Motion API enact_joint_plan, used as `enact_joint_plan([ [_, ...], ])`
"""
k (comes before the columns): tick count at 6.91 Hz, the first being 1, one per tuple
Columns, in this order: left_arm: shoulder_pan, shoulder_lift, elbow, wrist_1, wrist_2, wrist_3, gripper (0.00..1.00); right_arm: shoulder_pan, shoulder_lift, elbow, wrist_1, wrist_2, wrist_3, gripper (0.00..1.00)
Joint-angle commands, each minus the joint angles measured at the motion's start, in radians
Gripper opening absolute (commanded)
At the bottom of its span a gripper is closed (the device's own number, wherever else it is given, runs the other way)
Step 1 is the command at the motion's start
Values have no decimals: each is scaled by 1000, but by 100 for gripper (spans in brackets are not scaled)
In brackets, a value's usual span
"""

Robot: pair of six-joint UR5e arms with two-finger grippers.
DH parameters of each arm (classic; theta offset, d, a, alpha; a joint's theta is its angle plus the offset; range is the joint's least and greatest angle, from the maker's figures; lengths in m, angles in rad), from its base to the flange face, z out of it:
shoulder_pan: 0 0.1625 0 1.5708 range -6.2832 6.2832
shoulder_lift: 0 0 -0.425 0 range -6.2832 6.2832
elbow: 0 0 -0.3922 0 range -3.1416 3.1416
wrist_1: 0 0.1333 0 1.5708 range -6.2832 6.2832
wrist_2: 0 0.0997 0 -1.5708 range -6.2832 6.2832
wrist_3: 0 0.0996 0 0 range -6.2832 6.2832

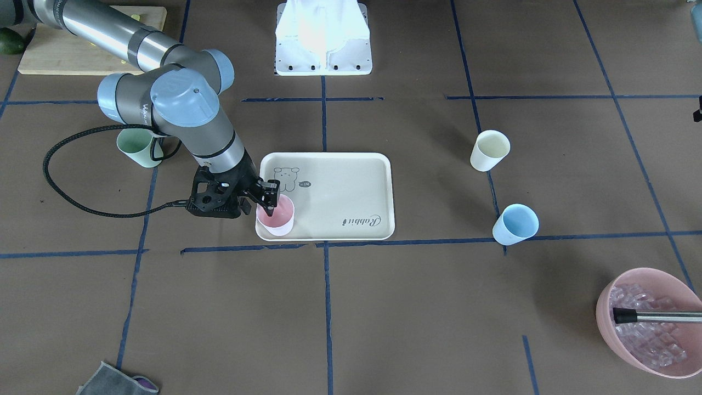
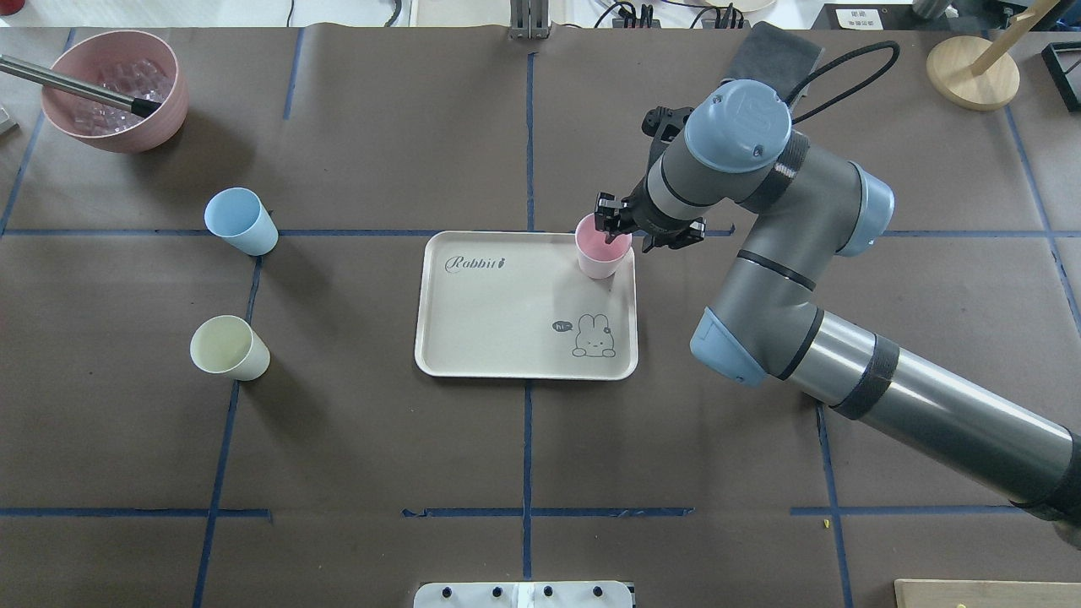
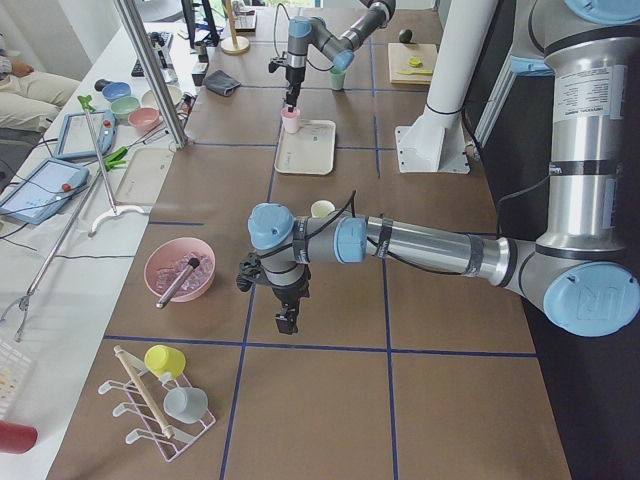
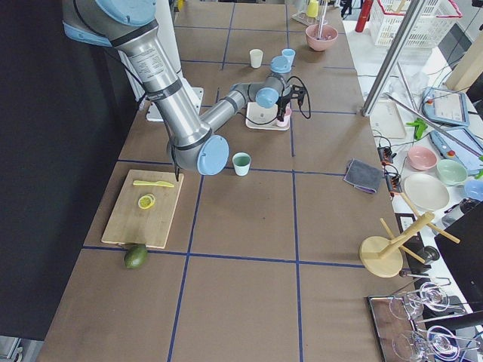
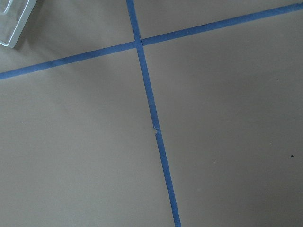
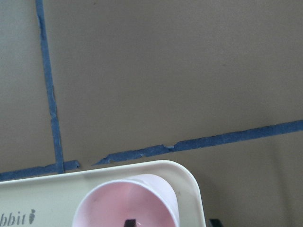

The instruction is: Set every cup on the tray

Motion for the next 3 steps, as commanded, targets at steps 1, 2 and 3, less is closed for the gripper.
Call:
enact_joint_plan([
  [1, 4, -34, 0, -21, 1, -2, 100, 39, -1, 64, -103, 35, -39, 99],
  [2, 4, -54, 0, -83, 6, -3, 100, 103, -10, 86, -141, 116, -126, 99],
  [3, 6, -59, 17, -166, 9, -6, 100, 181, -63, 98, -143, 197, -245, 99],
])
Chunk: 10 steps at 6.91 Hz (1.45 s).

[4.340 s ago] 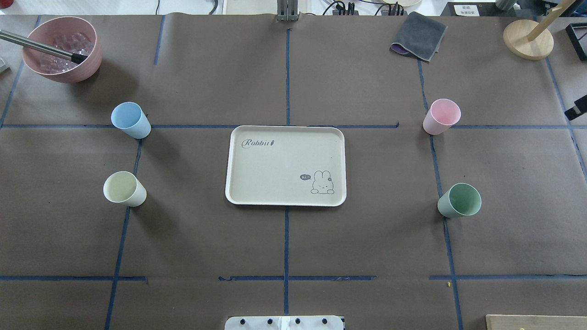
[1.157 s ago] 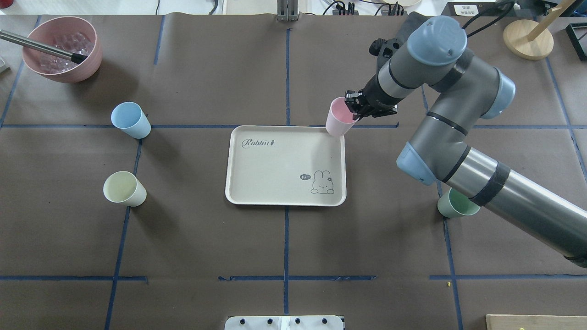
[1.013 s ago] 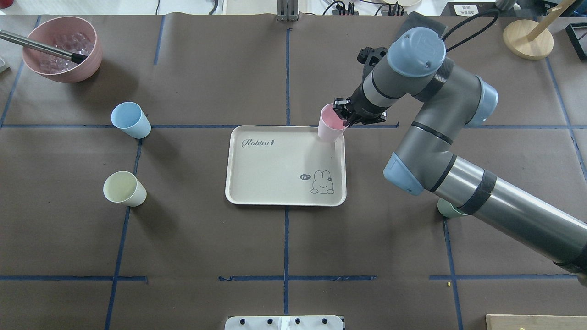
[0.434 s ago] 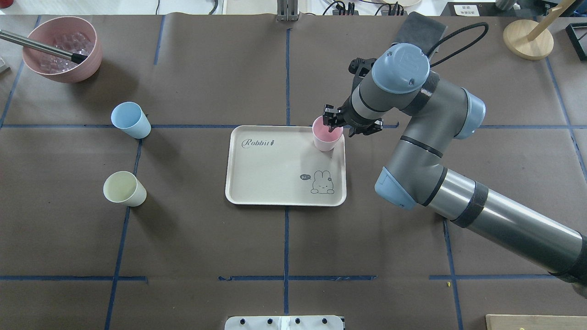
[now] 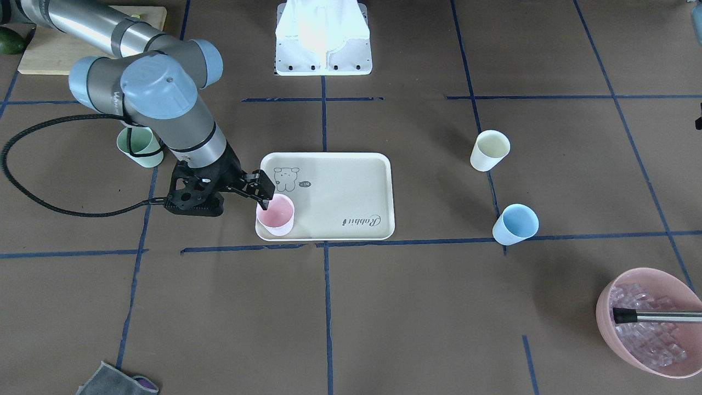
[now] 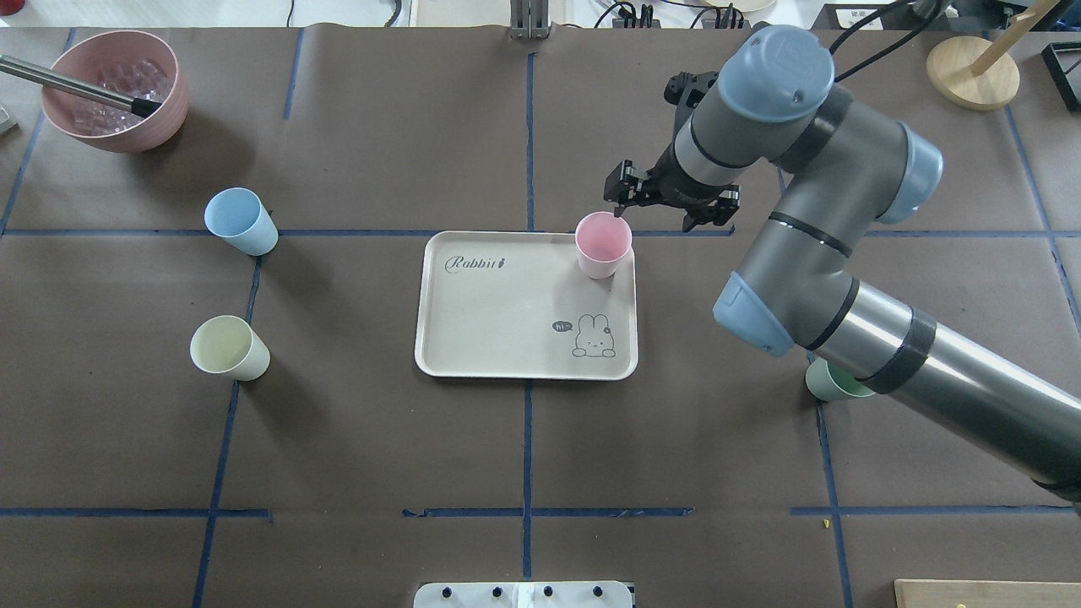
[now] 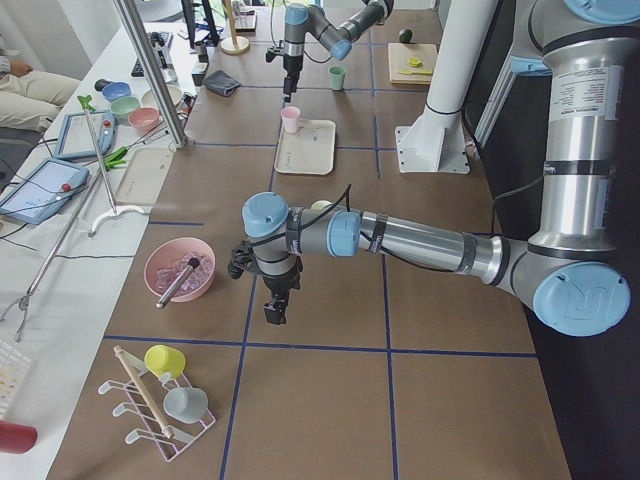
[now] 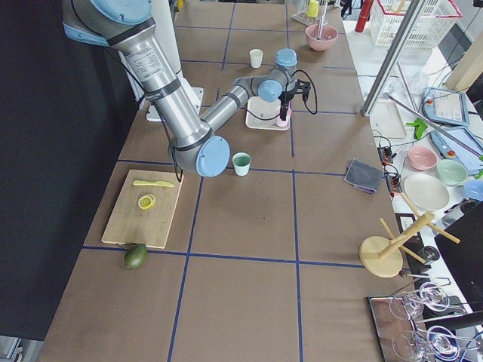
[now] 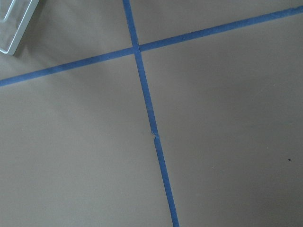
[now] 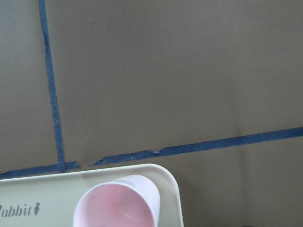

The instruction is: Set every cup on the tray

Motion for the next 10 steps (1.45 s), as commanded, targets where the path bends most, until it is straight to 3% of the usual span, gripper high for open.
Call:
enact_joint_plan([
  [1, 11, -51, 16, -99, -5, -3, 100, 159, -92, 21, -22, 138, -282, 99],
  [3, 143, -50, -53, -166, -44, -433, 100, 308, -233, 18, -22, 238, -624, 99],
  [5, 338, -47, -108, -353, -22, -865, 100, 372, -331, 18, -18, 244, -832, 99],
  [7, 649, -39, -197, -366, 251, -1164, 100, 376, -353, 21, -8, 252, -851, 99],
  [8, 737, -42, -211, -367, 296, -1318, 100, 374, -353, 21, -10, 250, -851, 99],
  [10, 787, -50, -210, -367, 298, -1412, 99, 374, -352, 21, -10, 249, -851, 99],
])
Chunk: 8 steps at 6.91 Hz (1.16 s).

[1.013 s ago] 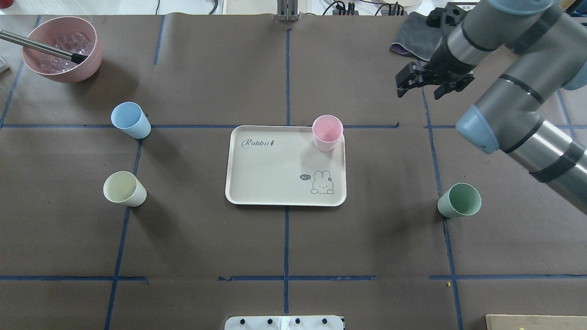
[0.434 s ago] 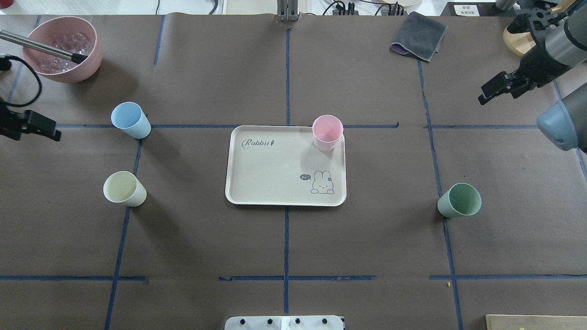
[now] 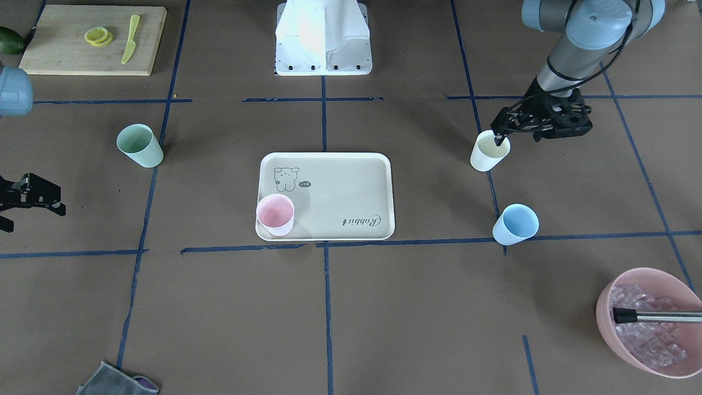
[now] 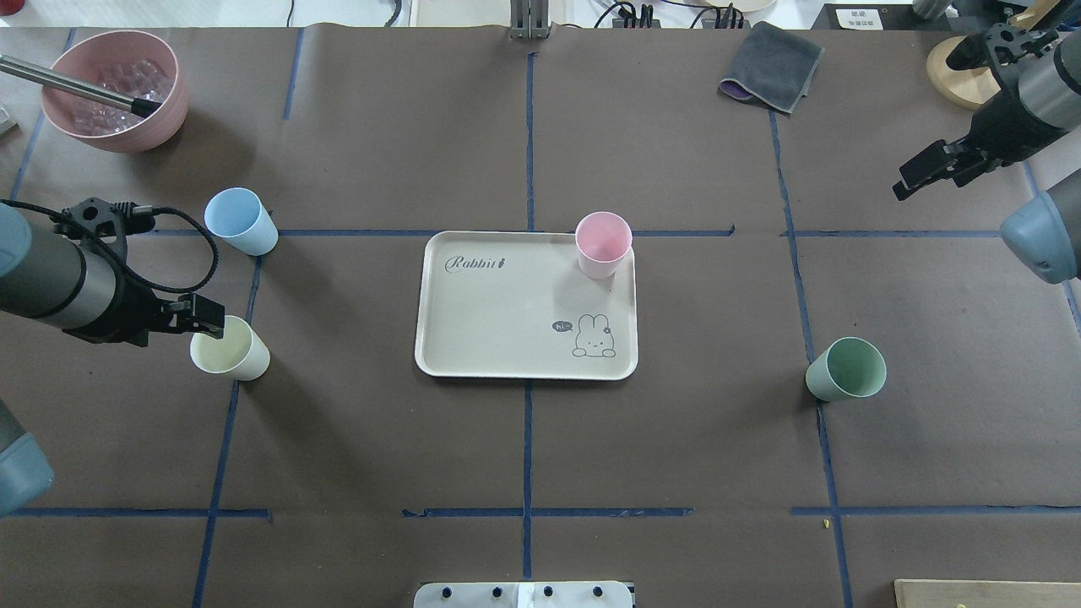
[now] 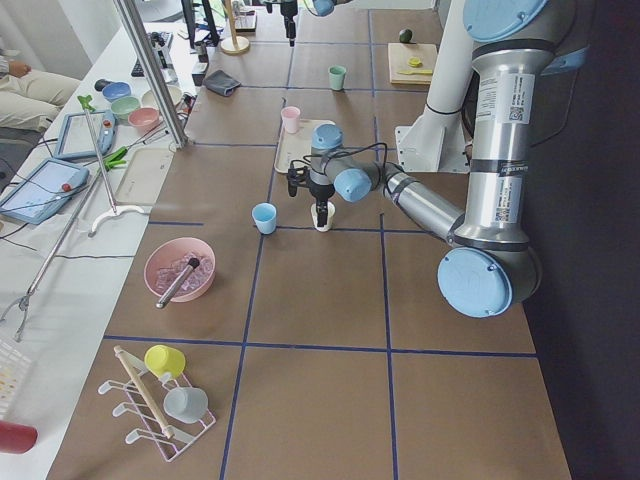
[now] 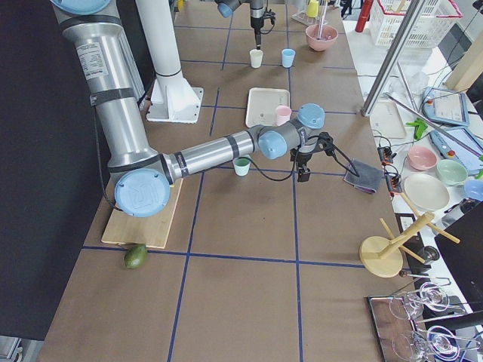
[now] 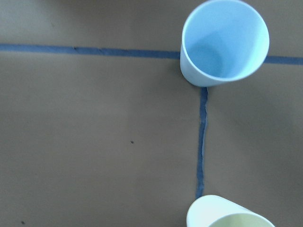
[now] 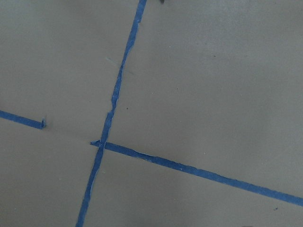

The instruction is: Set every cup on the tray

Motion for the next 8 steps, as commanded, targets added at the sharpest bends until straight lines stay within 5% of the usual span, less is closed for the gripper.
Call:
enact_joint_plan([
  [1, 39, -7, 9, -1, 8, -71, 96, 0, 0, 0, 1, -1, -1, 99],
  [5, 39, -12, 47, -2, 2, -84, 75, -2, 1, 2, 1, -3, 10, 99],
  [6, 39, -24, 49, -2, 1, -117, 32, -2, 0, 2, 1, -3, 12, 99],
  [7, 38, -29, 37, -1, -1, -134, 1, -2, 0, 2, 1, -3, 12, 99],
  [8, 38, -29, 34, 1, -1, -136, 0, -2, 0, 2, 1, -3, 12, 99],
])
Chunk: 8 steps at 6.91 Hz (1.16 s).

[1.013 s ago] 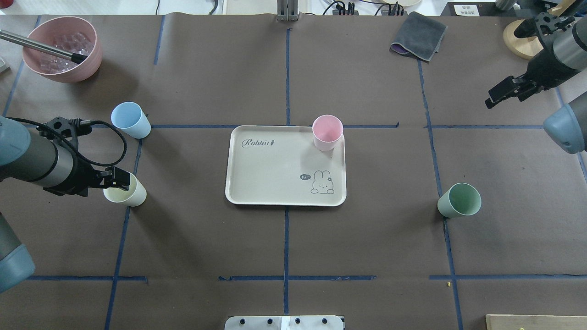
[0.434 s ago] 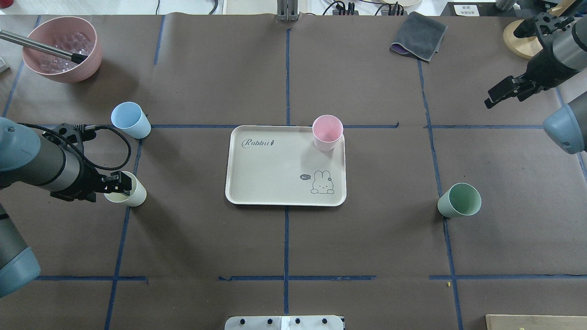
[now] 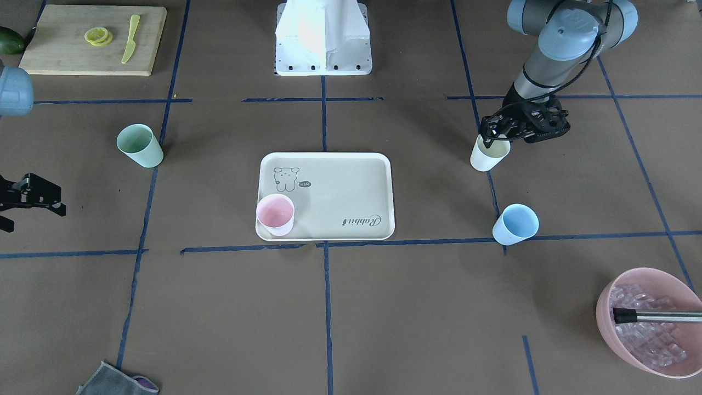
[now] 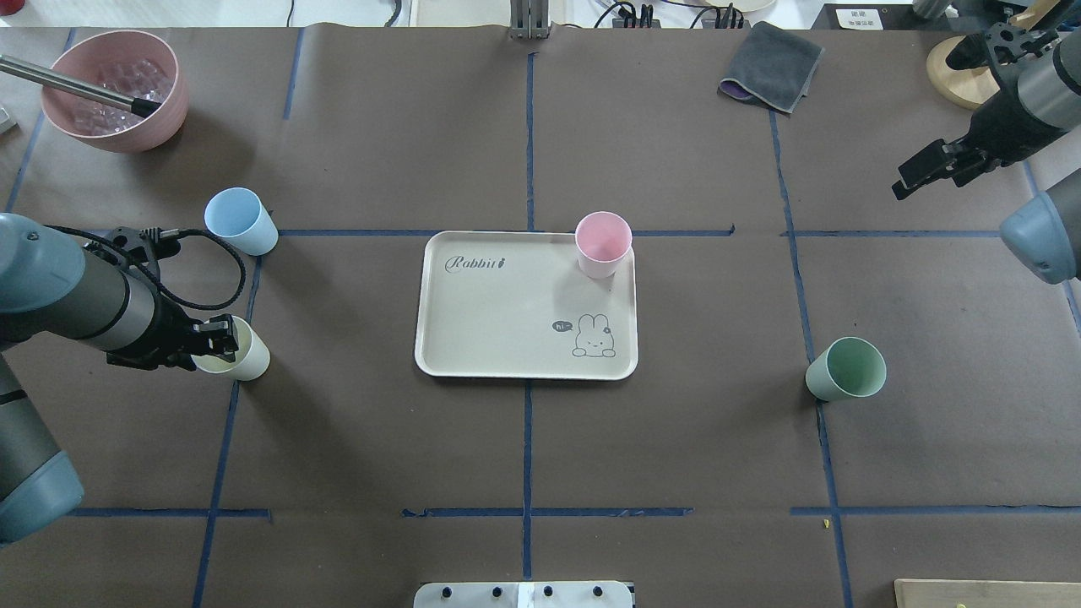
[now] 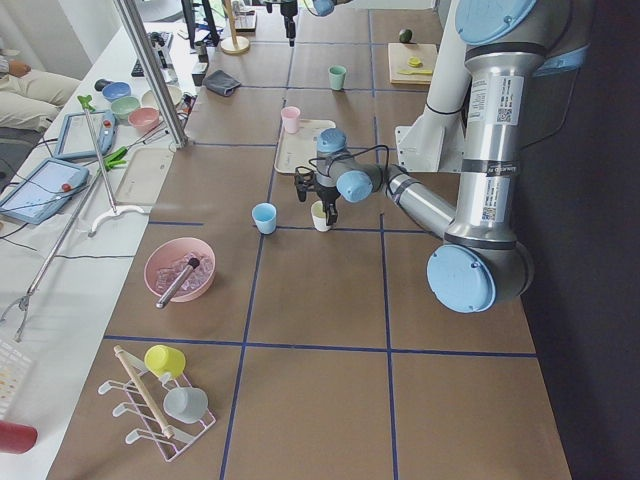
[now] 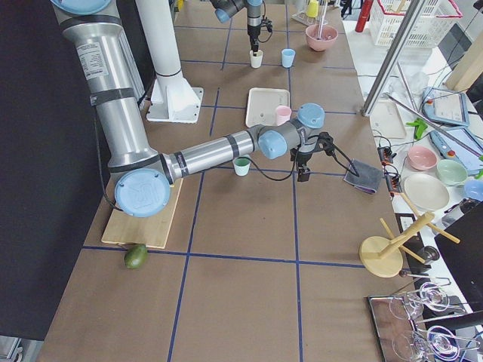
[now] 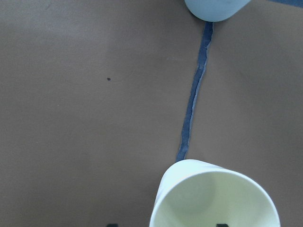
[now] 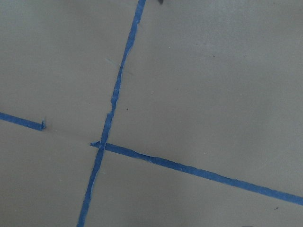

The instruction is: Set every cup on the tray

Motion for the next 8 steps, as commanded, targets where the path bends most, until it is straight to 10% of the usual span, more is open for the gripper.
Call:
enact_joint_plan([
  [1, -5, -15, -13, 2, 1, -28, 0, 0, 0, 2, 0, 0, 0, 99],
  [8, 146, -555, 193, 262, 37, -399, 0, 0, -5, 2, 0, -2, 2, 99],
])
